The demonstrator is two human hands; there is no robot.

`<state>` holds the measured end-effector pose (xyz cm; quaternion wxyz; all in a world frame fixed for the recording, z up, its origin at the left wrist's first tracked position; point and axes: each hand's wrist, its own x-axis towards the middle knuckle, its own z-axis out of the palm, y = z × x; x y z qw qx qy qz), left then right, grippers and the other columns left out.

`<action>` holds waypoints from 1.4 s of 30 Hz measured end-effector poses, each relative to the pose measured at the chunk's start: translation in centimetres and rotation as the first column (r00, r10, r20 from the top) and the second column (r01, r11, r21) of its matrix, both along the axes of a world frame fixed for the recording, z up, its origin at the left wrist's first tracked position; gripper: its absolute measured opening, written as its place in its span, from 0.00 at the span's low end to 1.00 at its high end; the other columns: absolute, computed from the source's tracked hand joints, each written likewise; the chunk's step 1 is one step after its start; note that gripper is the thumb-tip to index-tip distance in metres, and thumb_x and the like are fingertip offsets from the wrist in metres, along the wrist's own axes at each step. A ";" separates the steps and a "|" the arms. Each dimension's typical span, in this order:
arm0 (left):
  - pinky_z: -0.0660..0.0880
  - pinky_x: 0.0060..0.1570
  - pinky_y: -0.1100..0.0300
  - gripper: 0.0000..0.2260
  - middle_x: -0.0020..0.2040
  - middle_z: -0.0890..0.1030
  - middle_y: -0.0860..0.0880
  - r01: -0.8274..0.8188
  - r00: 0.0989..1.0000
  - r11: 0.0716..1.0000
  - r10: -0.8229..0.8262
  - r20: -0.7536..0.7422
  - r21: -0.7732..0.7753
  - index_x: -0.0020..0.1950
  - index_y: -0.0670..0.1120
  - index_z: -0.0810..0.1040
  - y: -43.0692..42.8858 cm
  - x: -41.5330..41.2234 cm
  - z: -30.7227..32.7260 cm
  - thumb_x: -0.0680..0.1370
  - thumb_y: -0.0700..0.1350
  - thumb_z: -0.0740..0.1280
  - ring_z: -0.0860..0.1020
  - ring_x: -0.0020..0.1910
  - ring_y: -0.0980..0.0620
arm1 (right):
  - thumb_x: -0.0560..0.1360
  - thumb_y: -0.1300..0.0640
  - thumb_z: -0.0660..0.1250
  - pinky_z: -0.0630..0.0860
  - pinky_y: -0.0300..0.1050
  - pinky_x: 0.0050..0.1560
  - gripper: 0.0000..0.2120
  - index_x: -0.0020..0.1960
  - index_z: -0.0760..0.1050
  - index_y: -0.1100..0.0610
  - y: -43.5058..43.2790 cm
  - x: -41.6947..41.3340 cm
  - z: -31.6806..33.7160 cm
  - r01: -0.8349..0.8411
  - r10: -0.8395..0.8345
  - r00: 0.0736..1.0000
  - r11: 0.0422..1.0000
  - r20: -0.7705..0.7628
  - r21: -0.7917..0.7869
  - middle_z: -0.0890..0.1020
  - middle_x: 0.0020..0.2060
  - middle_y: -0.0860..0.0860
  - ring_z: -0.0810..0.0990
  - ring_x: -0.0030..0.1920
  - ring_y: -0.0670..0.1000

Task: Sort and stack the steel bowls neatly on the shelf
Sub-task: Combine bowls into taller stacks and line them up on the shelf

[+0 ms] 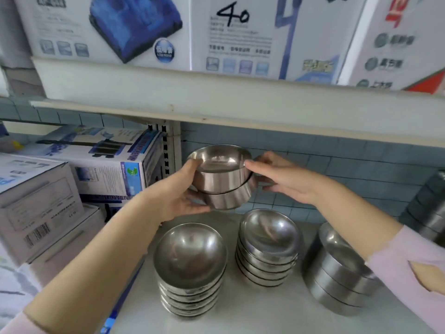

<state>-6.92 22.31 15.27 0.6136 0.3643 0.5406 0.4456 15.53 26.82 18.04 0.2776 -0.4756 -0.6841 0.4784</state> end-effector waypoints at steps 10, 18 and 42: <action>0.79 0.53 0.59 0.28 0.49 0.83 0.50 0.205 0.874 0.939 -0.049 -0.484 0.277 0.53 0.54 0.76 -9.9 8.7 1.7 0.65 0.73 0.61 0.84 0.46 0.56 | 0.59 0.43 0.78 0.81 0.45 0.51 0.35 0.66 0.76 0.47 -8.0 9.4 -2.3 0.039 0.035 0.937 0.978 -0.347 0.205 0.81 0.62 0.47 0.81 0.60 0.43; 0.78 0.54 0.60 0.33 0.59 0.80 0.54 0.059 0.960 0.824 0.107 -0.258 0.563 0.65 0.57 0.69 -14.4 19.1 -4.6 0.63 0.57 0.77 0.79 0.59 0.57 | 0.65 0.45 0.75 0.80 0.52 0.59 0.28 0.64 0.77 0.47 -13.9 16.9 -6.2 0.037 0.020 0.883 0.993 -0.470 0.112 0.84 0.57 0.46 0.82 0.60 0.49; 0.76 0.57 0.64 0.44 0.62 0.76 0.54 -0.248 0.864 0.722 0.466 -0.190 0.646 0.73 0.51 0.64 -16.0 18.1 -7.2 0.62 0.61 0.78 0.77 0.57 0.62 | 0.59 0.42 0.82 0.74 0.55 0.68 0.44 0.71 0.69 0.48 -11.9 21.2 -10.1 0.471 -0.342 0.854 0.829 -0.393 0.302 0.80 0.63 0.45 0.78 0.64 0.47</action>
